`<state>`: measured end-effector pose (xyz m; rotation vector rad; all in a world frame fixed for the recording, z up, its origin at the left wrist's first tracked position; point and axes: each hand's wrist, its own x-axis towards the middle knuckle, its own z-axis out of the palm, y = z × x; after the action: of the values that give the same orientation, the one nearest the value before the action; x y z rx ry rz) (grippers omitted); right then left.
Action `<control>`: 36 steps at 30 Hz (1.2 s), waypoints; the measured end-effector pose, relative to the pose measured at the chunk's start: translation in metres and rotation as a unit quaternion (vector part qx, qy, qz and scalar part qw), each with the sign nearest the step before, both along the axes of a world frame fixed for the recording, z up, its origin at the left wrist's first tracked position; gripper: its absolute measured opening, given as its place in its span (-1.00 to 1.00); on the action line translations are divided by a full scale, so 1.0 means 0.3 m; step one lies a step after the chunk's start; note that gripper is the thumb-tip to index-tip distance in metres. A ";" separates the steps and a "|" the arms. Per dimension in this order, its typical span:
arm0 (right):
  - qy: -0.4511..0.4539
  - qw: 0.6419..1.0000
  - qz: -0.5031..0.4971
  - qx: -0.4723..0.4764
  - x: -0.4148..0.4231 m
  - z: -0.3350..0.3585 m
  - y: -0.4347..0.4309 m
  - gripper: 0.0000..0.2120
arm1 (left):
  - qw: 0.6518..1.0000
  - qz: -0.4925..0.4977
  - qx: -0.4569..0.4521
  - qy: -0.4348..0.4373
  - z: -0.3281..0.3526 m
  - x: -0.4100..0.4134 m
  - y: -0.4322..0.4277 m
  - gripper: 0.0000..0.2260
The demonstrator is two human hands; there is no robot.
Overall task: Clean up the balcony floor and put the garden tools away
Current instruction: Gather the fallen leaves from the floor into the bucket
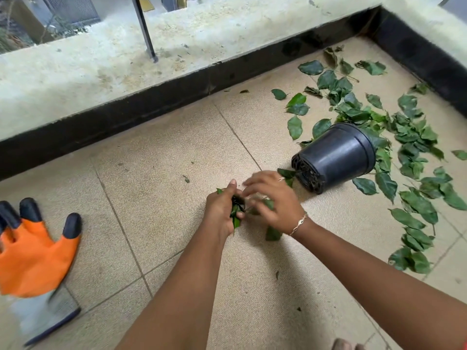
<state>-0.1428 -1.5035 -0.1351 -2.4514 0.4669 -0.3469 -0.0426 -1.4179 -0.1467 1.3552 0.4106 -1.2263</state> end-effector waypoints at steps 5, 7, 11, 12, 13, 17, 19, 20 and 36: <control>0.292 0.956 -0.043 -0.008 -0.058 -0.029 -0.121 -0.35 | 1.000 0.021 -0.001 -0.003 0.006 0.007 0.001 -0.69; 0.367 0.928 -0.035 -0.057 -0.090 -0.052 -0.109 -0.27 | 1.000 0.023 -0.004 -0.006 0.012 -0.005 0.001 -0.69; 0.349 0.934 0.023 -0.076 -0.145 -0.100 -0.028 -0.08 | 0.999 0.016 -0.017 -0.043 0.016 -0.011 0.001 -0.75; 0.334 0.937 0.052 -0.091 -0.156 -0.107 -0.009 -0.11 | 0.998 0.016 -0.021 -0.050 0.016 -0.013 0.001 -0.77; 0.306 0.942 0.074 -0.117 -0.168 -0.110 0.008 -0.24 | 0.998 0.016 -0.025 -0.053 0.016 -0.016 0.002 -0.78; 0.126 0.968 0.106 -0.187 -0.227 -0.110 -0.002 -0.66 | 0.998 -0.011 -0.028 -0.050 0.014 -0.029 0.012 -0.85; 0.101 0.979 0.069 -0.165 -0.213 -0.080 -0.023 -0.85 | 0.998 -0.028 -0.025 -0.043 0.014 -0.039 0.016 -0.86; 0.100 0.983 0.022 -0.153 -0.195 -0.071 -0.038 -0.94 | 0.998 -0.034 -0.023 -0.041 0.015 -0.045 0.016 -0.86; 0.045 0.994 -0.067 0.075 -0.118 0.007 0.036 -0.47 | 0.995 -0.054 -0.043 0.067 0.034 -0.096 0.012 -0.84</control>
<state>-0.1781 -1.4927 -0.1329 -2.3027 0.6735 -0.2473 -0.0715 -1.4142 -0.1366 1.2380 0.3783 -1.4133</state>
